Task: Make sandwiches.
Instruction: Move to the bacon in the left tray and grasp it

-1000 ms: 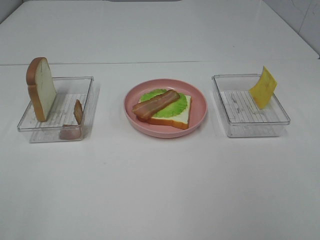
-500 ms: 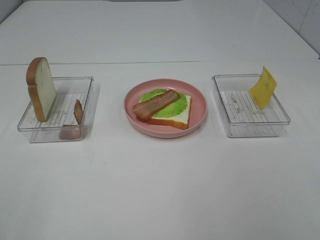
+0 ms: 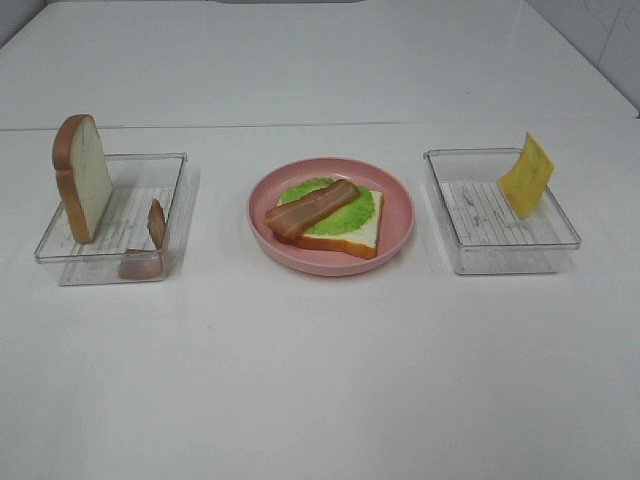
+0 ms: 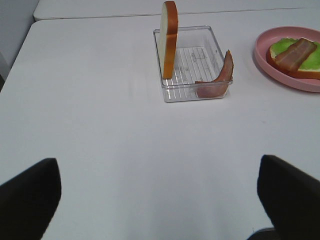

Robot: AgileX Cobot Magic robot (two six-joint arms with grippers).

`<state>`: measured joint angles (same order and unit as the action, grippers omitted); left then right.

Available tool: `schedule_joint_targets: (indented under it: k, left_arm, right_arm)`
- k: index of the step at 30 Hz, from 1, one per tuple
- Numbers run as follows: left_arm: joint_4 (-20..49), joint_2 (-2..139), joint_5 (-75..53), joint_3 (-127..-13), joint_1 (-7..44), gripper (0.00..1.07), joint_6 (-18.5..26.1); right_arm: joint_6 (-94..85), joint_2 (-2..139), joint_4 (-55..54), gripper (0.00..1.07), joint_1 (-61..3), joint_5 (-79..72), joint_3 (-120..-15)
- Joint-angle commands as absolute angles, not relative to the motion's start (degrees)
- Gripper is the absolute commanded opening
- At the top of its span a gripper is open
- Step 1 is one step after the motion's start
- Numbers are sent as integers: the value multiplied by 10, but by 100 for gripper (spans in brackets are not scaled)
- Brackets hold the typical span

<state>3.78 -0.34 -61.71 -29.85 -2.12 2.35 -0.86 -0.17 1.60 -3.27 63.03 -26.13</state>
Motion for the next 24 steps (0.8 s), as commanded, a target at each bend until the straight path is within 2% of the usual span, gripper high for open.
schedule_joint_targets:
  k: [1,24]
  left_arm:
    - [40,-10,-616,-298,-23,101,23]
    - [40,-10,-616,-298,-23,101,23]
  right_arm:
    - [-13,-20,17,99,-31,630,-259]
    - [-13,-20,16,99,-31,630,-259]
